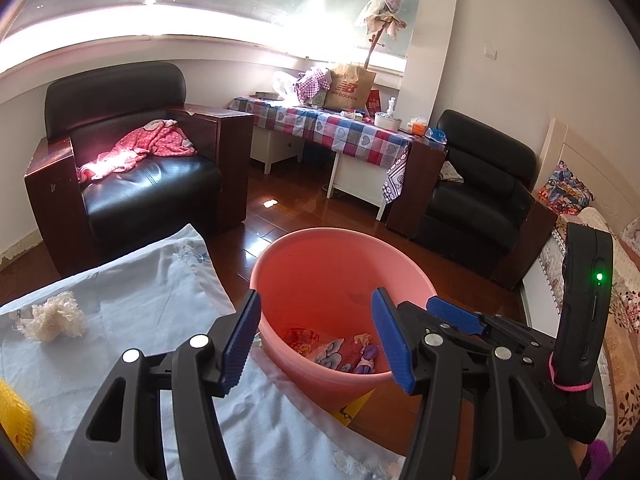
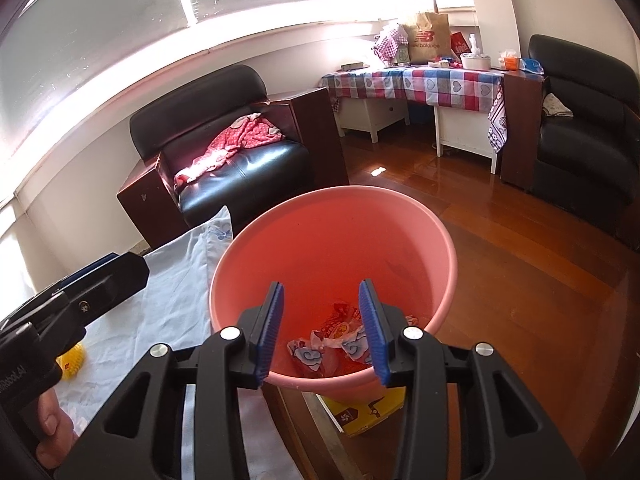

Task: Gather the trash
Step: 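Move both open grippers from the bucket back over the table, then grasp a yellow foam net sleeve with the left gripper while the right gripper grasps another, then carry the yellow sleeve in the left gripper while the right gripper carries its sleeve to the bucket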

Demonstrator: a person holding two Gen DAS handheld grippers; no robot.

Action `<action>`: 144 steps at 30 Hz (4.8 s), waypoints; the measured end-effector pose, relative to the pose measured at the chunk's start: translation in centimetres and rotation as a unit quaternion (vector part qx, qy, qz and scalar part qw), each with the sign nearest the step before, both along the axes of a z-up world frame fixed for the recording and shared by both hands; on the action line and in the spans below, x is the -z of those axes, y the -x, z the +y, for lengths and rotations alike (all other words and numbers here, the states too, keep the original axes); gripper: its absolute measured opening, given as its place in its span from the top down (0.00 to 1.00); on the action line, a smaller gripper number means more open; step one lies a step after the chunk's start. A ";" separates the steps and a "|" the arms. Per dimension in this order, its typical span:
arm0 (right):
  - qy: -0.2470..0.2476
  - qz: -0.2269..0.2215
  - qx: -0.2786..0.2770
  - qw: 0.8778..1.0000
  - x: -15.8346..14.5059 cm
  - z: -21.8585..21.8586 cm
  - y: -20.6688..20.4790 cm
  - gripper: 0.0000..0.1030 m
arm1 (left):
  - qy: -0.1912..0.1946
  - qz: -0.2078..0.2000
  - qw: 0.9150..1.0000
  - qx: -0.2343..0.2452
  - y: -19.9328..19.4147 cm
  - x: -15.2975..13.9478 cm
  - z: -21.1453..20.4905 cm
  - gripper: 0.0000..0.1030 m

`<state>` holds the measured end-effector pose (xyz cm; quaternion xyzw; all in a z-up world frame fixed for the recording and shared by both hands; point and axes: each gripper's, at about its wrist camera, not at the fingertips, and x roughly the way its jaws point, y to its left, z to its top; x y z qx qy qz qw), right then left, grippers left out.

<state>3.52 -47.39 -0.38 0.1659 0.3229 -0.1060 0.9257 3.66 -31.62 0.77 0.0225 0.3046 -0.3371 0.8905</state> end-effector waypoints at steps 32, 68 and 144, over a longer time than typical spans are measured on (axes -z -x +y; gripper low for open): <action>0.038 0.006 -0.170 0.985 -1.2 12.1 -3.5 0.61 | -0.030 -0.003 0.985 -0.172 2.5 2.1 18.0 0.45; 0.031 0.049 -0.290 0.955 1.8 22.3 -6.3 0.61 | -0.002 0.071 0.914 -0.398 1.0 6.1 40.6 0.43; 0.050 -0.041 -0.260 0.963 -5.0 19.4 -5.1 0.90 | 0.057 0.045 0.969 -0.235 0.2 1.4 28.9 0.91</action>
